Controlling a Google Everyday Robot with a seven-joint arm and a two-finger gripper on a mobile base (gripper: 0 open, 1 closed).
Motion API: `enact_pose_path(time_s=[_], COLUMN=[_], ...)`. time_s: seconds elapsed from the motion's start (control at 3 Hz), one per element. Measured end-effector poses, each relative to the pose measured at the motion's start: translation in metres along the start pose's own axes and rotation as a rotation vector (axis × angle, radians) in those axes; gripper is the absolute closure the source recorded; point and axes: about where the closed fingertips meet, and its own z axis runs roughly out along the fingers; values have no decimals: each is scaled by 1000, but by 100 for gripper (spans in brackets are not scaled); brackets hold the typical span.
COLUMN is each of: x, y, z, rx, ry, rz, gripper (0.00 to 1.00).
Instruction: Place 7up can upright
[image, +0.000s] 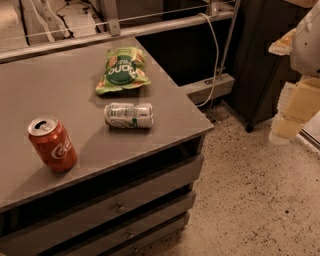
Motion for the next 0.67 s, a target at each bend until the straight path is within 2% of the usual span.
enact_pose_path(time_s=[0.33,0.67], x=[0,-38], y=[0,-22], z=[0,14], rx=[0,-13], ry=[0,-37], rz=[0,-41], gripper=[0,0])
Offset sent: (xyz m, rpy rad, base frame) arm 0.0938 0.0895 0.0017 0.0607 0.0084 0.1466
